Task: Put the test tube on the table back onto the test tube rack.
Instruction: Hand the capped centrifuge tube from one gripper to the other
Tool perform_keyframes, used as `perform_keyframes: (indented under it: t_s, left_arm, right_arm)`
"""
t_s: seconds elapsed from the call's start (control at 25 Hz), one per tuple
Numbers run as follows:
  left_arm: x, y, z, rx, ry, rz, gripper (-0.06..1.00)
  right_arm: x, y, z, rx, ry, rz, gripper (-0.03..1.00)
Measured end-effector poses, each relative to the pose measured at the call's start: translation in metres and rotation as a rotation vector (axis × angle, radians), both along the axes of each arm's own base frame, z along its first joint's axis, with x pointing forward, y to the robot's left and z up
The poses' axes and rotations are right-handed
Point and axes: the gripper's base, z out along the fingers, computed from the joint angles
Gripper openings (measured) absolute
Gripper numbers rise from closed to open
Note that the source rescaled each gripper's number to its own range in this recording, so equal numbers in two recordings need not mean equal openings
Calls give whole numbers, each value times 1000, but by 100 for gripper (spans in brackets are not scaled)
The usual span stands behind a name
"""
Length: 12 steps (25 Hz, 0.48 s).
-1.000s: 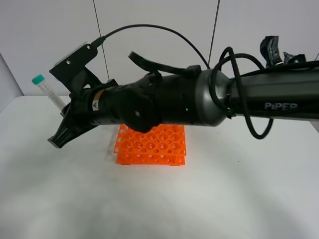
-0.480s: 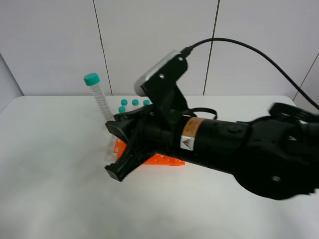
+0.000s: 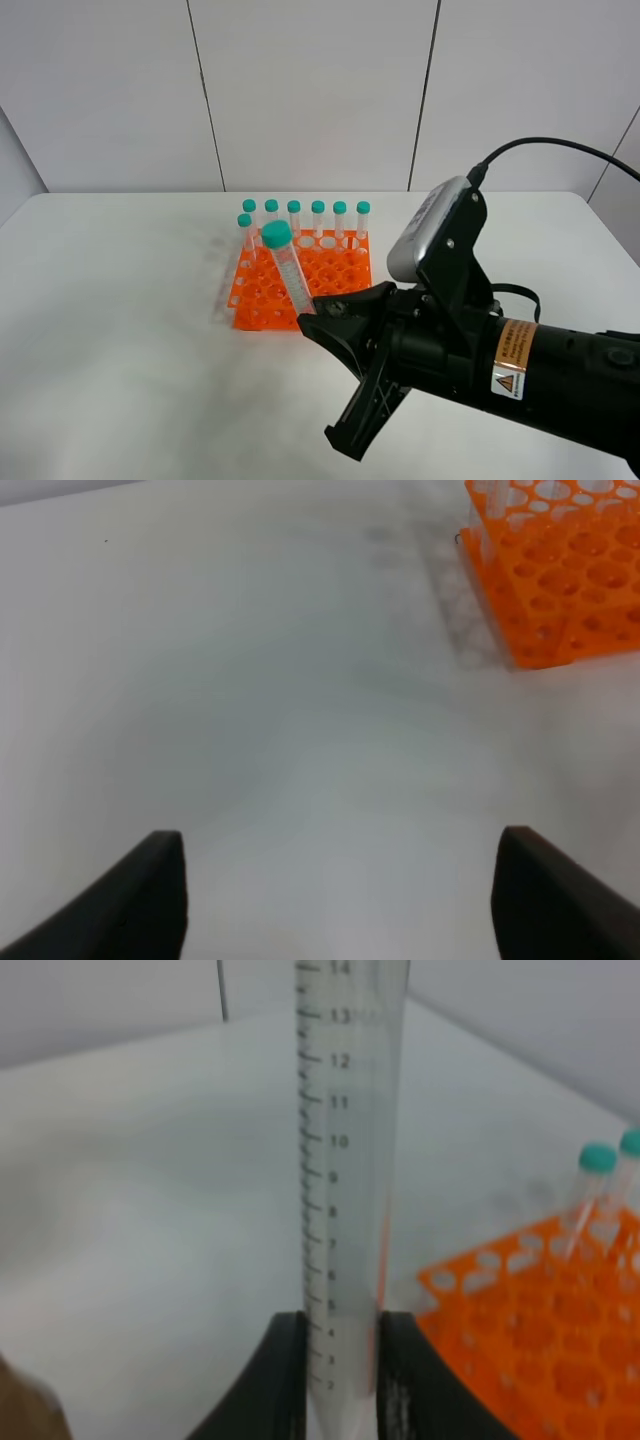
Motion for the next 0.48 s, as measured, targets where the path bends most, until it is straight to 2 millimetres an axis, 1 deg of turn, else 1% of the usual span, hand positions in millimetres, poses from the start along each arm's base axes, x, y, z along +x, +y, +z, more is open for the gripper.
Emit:
perform_keyframes:
  t_s: [0.12, 0.24, 0.4, 0.48]
  left_arm:
    - [0, 0, 0, 0, 0, 0, 61]
    - [0, 0, 0, 0, 0, 0, 61]
    - [0, 0, 0, 0, 0, 0, 61]
    - [0, 0, 0, 0, 0, 0, 61]
  right_arm:
    - [-4, -6, -9, -30, 38, -9, 1]
    - [-5, -8, -13, -49, 72, -19, 1]
    - [-9, -13, -8, -53, 83, -17, 1]
    - [-12, -18, -1, -38, 71, -13, 1]
